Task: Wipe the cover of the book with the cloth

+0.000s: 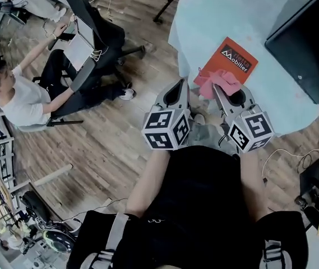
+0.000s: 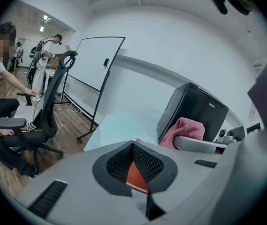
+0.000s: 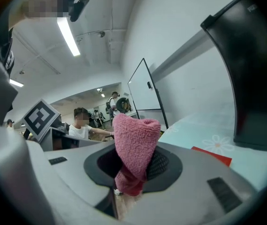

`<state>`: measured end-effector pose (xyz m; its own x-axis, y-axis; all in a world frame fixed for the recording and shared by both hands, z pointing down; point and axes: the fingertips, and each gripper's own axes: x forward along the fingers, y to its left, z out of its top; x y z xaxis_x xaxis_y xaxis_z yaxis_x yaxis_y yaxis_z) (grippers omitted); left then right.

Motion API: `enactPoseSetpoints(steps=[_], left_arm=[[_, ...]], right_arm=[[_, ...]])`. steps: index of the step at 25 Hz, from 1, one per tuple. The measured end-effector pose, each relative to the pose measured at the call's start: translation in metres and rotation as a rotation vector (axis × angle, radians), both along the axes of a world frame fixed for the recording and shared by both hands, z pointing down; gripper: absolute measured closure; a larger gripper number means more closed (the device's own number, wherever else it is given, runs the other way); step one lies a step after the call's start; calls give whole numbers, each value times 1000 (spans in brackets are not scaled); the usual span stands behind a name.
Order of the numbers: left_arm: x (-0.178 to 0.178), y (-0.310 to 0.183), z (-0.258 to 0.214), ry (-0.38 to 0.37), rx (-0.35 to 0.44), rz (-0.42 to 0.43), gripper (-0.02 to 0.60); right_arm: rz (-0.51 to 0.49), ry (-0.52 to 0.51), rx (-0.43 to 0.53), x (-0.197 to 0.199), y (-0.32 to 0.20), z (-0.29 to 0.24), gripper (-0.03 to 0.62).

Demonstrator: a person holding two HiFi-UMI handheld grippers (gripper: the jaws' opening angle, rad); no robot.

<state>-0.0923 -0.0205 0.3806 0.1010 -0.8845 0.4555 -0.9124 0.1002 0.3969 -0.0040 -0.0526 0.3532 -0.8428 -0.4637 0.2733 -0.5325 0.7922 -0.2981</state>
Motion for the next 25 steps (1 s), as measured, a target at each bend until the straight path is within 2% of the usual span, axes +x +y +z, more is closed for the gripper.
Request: enactPoseSetpoints(steps=[7,11,15,21,25], left_arm=[[11,-56,30,32,-53,123,568],[21,-91,34,17,-74,230,568],[21,-103,58,14,-148,295,568],[25,-131,70,-16,-152,406,568],[23,-140,79,-2,-165,436,568]], right_arm=[[60,37,-48,9,-27,24,491],[160,35,-98,17,-63,34,491],[193,-10,-181,2,-63,49,491],[282,7,-227,7,-83,69,491],[299,89,-225,3,-92,76,491]])
